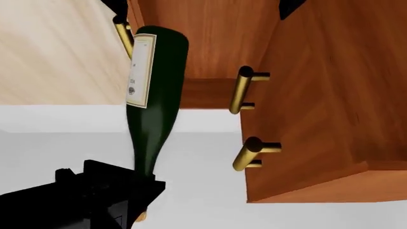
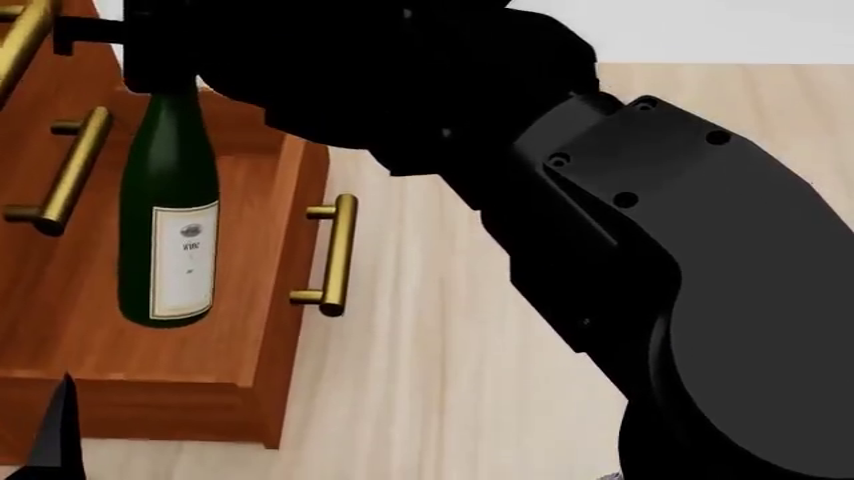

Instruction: Put the wine bottle in the bottom drawer of the cabinet.

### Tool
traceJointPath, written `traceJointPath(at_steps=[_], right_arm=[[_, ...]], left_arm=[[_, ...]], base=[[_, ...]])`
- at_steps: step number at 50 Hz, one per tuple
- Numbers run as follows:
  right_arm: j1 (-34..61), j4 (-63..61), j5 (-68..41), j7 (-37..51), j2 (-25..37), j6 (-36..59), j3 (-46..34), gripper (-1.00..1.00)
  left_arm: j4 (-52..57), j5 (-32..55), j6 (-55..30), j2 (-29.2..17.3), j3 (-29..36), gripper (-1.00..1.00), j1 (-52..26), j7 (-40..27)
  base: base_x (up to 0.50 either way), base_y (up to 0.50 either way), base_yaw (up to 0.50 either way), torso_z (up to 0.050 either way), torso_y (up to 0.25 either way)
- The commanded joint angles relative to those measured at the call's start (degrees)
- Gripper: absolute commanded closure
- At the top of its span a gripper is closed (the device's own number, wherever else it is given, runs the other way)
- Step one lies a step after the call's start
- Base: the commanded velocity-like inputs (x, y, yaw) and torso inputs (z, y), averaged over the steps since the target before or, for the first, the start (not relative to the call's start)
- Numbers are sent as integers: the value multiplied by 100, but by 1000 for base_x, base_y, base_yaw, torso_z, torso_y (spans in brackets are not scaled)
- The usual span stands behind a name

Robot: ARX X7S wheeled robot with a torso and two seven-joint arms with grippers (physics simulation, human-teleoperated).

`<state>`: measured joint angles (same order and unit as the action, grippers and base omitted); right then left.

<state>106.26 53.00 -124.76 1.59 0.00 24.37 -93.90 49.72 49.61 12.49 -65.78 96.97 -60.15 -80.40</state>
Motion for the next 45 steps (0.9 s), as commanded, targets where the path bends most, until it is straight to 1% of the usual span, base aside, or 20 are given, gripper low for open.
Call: traceJointPath(at_steps=[1, 9, 45], right_arm=[[62, -85, 75, -102, 0, -13, 181, 100], [82, -121, 61, -174, 0, -32, 186, 100], [-15, -218, 147, -148, 0, 141, 188, 100]], left_arm=[[30, -10, -68, 9, -28, -100, 5, -29], [8, -15, -62, 15, -44, -100, 30, -6], [5, -22, -48, -3, -127, -100, 121, 25]], base=[[0, 0, 0, 0, -125], [0, 0, 0, 0, -120], [0, 0, 0, 0, -77]])
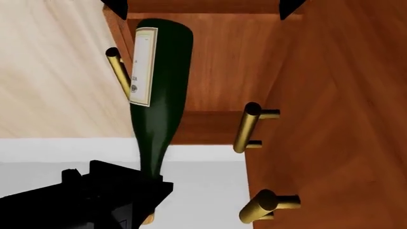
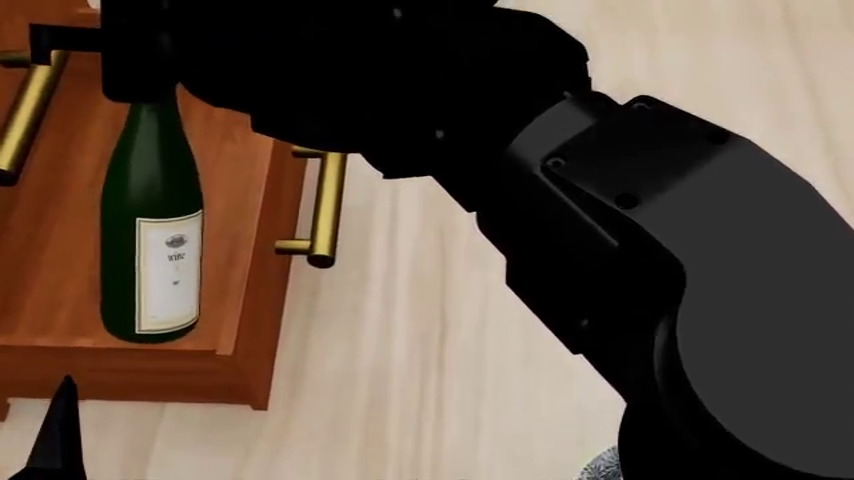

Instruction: Put the wine bottle in the bottom drawer of the cabinet.

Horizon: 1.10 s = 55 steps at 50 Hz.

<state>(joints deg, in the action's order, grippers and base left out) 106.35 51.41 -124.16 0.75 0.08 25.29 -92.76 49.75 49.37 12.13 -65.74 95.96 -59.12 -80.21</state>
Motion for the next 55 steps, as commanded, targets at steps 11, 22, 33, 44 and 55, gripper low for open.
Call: traceJointPath(at_steps=[11, 22, 33, 44, 55], right_arm=[[-53, -119, 156, -44, -8, 87, 80, 100], [-69, -97, 247, -12, -8, 123, 83, 100], [-57, -100, 241, 42, -8, 123, 81, 100], [-78, -67, 254, 97, -8, 146, 81, 100], [-150, 23, 296, 217, -8, 258, 73, 100]], left_arm=[[-18, -39, 13, -20, -40, -100, 74, 18], [-21, -19, -24, -1, -74, -100, 72, 21], [12, -115, 34, -52, -106, -100, 128, 1], [36, -168, 101, -97, -143, -100, 169, 17], [40, -152, 111, -86, -173, -100, 187, 36]], base=[[0, 0, 0, 0, -77], [0, 0, 0, 0, -76], [0, 0, 0, 0, -77], [0, 0, 0, 0, -66], [0, 0, 0, 0, 0]])
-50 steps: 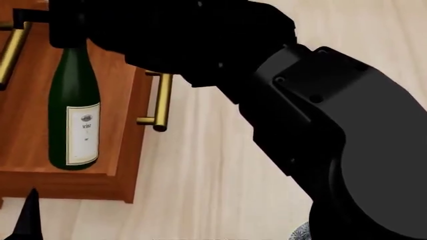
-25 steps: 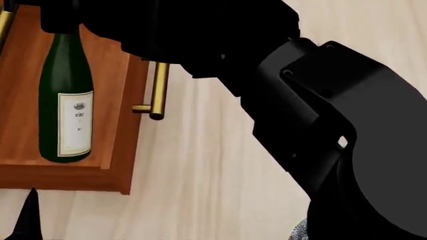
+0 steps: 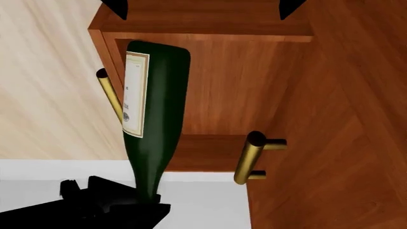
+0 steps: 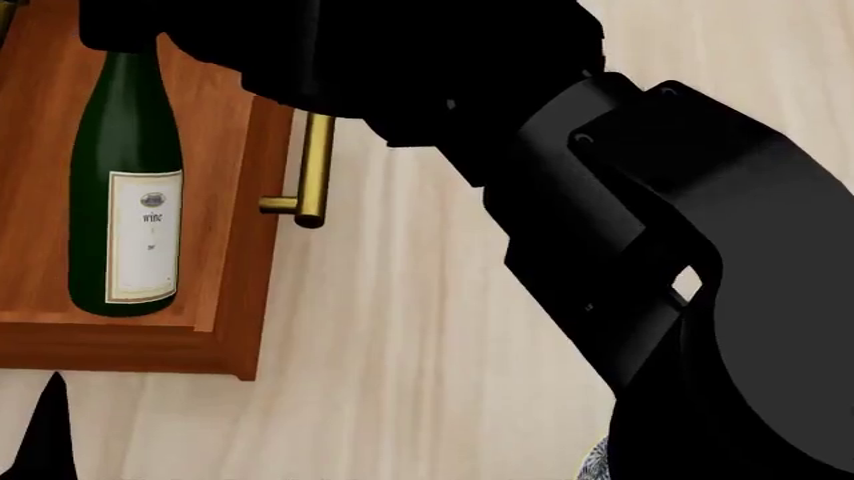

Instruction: Put the wine bottle in the bottom drawer of the cabinet.

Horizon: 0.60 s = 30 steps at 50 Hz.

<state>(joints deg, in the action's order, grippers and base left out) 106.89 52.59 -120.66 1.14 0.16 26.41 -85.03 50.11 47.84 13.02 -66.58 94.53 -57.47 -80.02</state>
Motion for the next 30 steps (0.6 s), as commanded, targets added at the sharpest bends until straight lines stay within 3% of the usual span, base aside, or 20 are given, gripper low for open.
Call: traceJointPath(at_steps=[1, 30], right_arm=[[-207, -94, -14, 179, -16, 155, -702, 100], [-510, 56, 342, 182, -16, 331, -696, 100]], left_arm=[[0, 3, 25, 0, -33, -100, 24, 24], [-83, -72, 59, -1, -63, -100, 155, 73]], base=[[0, 0, 0, 0, 0], [0, 0, 0, -1, -1]])
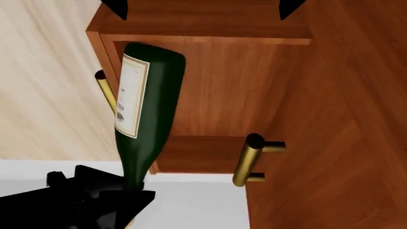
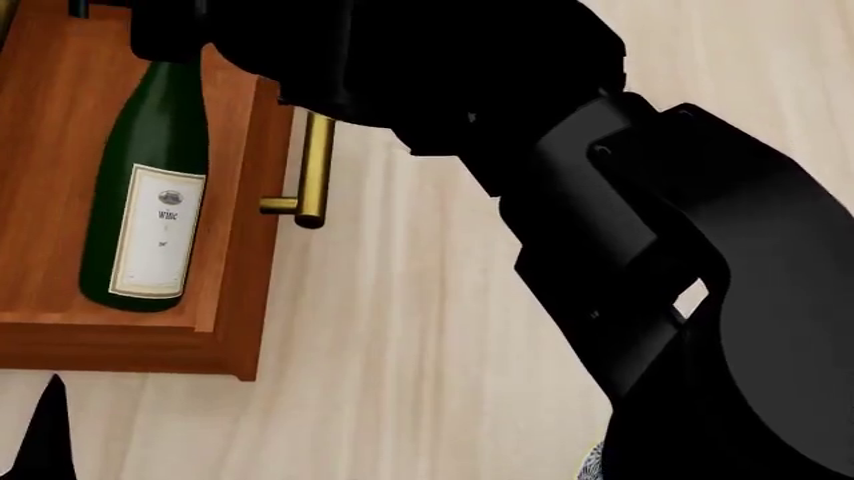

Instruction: Put the wine bottle in the bottom drawer of the cabinet.

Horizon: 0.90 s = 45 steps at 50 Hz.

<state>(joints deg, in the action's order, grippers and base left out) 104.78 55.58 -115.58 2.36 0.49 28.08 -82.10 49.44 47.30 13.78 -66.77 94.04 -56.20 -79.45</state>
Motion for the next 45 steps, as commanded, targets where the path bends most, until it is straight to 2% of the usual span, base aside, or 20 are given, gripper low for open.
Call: traceJointPath(at_steps=[1, 19, 45], right_arm=[[-305, -247, -153, 52, -49, 170, -987, 100], [-312, -343, -29, 32, -49, 229, -975, 100], [-267, -462, 115, 40, -49, 308, -963, 100]], left_arm=[[-14, -19, -8, 13, -17, -100, 34, 20], [17, 1, -116, 40, -54, -100, 30, 9], [8, -37, -121, 30, -102, -100, 99, 30]], base=[[0, 0, 0, 0, 0], [0, 0, 0, -1, -7], [0, 0, 0, 0, -168]])
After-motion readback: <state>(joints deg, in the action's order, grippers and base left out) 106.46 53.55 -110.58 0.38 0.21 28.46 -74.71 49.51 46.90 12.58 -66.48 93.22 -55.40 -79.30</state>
